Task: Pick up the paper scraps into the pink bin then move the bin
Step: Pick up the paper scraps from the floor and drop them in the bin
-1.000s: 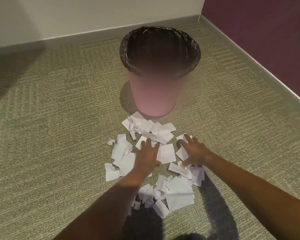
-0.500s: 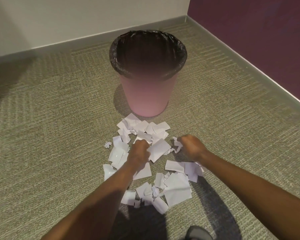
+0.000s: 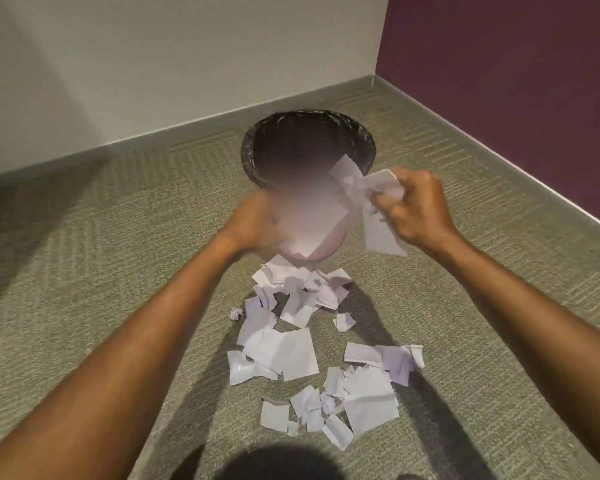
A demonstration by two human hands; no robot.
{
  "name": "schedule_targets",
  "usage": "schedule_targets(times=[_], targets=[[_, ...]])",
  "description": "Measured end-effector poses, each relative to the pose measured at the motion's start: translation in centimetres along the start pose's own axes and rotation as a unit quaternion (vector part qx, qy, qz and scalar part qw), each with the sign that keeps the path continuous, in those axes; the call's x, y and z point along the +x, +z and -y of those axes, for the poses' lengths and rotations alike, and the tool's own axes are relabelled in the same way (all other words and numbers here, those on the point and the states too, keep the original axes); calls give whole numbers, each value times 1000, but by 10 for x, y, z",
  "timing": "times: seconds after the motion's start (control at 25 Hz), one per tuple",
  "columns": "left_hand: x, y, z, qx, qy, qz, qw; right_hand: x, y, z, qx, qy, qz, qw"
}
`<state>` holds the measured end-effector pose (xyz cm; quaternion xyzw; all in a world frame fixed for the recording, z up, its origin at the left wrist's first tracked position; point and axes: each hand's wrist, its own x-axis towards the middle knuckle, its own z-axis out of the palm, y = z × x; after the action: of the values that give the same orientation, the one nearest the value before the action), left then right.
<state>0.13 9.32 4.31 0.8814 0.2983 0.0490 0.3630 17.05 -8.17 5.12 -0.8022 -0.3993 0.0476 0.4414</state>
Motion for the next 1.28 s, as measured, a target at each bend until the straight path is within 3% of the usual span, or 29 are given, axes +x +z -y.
schedule_targets(times=[0.12,0.24,0.6,0.84,0.92,1.04,1.12,1.2,1.28], targets=[[19,-54,-17,-98,-36,-75,992,42,-13,23,79,7,-61,995],[48,-76,-21,-80,-50,-135,986,69,7,40,65,-7,-58,996],[113,-70,-28,-18,-102,-215,971,123,50,43,2,-35,-133,991],[107,-57,-30,-47,-47,-102,992,132,61,24,-22,8,-23,999],[103,-53,-19,-62,-41,-142,987,131,59,18,-16,12,-20,1000],[88,-38,10,-106,-120,-298,941,119,52,14,-7,-3,-40,999],[68,-19,39,-121,-185,-347,912,99,47,13,37,-20,-31,999],[47,9,75,-88,-233,-318,915,72,45,9,69,-48,0,996],[30,38,112,-24,-256,-232,938,41,52,-1,37,-75,40,996]])
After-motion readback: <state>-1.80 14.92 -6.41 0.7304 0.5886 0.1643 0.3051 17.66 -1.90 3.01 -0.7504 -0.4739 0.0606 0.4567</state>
